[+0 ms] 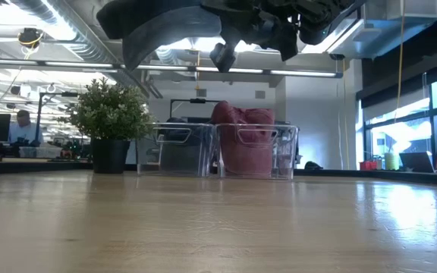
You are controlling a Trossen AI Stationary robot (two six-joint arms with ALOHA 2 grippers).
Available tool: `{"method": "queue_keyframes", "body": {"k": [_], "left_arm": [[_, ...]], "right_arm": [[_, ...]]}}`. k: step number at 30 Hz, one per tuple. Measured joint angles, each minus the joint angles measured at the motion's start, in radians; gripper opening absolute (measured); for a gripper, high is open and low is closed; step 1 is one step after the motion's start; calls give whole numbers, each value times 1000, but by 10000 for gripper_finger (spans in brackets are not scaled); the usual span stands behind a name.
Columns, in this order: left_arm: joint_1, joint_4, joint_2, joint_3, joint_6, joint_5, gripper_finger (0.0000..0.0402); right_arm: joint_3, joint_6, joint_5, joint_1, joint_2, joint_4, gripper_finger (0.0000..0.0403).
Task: Pick & Place hat
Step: Put the black cap into the left transparent bin
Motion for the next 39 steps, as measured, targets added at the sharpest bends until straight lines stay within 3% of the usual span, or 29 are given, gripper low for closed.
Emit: {"method": "queue_keyframes", "body": {"k": [8, 14, 22, 29, 34, 39], "left_arm": [[0, 13, 0, 0, 76, -7, 53], [1, 39, 0, 3, 120, -20, 51], [2, 44, 1, 44, 196, -66, 51], [2, 49, 7, 84, 221, -122, 51], [2, 57, 46, 144, 240, -271, 51], [2, 33, 144, 223, 244, -407, 51]], "right_arm": [[0, -1, 0, -1, 0, 0, 19], [0, -11, -5, -1, 0, 0, 30], [0, -72, -78, -11, 0, 54, 115], [0, -57, -70, -101, -54, -52, 193], [0, -146, 141, -152, -150, -210, 211], [0, -299, 483, -146, -274, -402, 213]]}}
